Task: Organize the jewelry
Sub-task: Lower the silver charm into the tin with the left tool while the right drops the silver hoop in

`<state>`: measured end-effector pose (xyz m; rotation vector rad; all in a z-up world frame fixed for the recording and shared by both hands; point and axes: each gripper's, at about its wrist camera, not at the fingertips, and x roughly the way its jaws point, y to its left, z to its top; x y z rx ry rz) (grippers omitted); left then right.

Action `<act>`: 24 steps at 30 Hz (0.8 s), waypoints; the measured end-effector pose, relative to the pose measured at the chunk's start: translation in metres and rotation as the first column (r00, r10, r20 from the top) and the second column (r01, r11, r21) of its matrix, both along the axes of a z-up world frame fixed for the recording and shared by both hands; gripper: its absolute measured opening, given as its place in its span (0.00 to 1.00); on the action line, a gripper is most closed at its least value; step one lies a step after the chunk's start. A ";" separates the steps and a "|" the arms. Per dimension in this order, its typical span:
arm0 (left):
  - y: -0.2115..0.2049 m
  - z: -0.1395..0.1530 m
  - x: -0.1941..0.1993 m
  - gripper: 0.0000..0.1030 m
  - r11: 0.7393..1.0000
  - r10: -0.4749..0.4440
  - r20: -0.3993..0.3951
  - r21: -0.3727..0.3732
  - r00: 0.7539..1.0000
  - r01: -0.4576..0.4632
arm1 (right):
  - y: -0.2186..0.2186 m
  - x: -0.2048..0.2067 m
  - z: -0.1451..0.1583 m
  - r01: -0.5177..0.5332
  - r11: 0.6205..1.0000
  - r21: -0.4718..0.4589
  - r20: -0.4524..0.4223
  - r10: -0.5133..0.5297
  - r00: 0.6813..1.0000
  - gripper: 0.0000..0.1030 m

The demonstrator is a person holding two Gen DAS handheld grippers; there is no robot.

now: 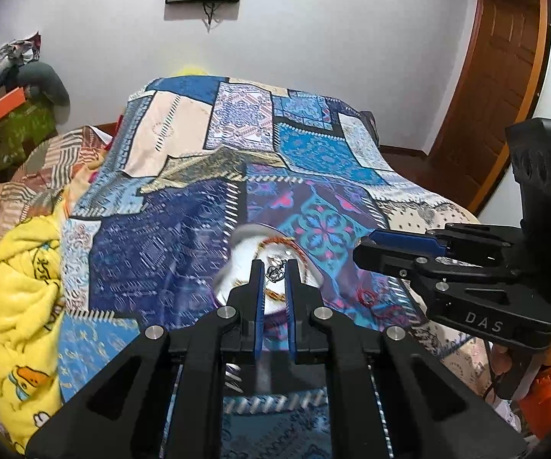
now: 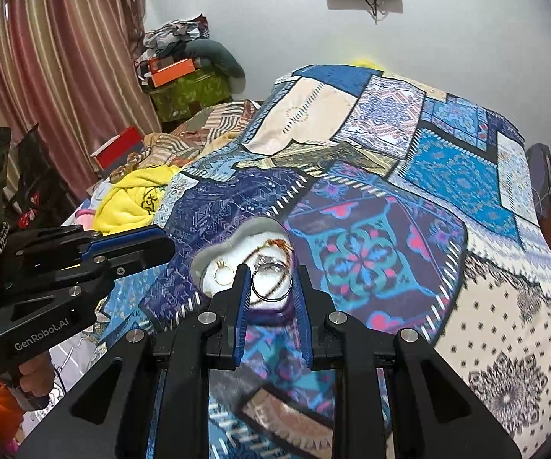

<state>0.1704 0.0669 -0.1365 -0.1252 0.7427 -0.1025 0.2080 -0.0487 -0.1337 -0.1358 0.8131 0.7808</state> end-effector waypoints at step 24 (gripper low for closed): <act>0.015 -0.046 0.050 0.08 0.999 -0.023 -0.094 -0.033 0.995 0.020 | 0.031 0.015 -0.041 -0.067 0.993 -0.094 -0.044 0.064 0.997 0.20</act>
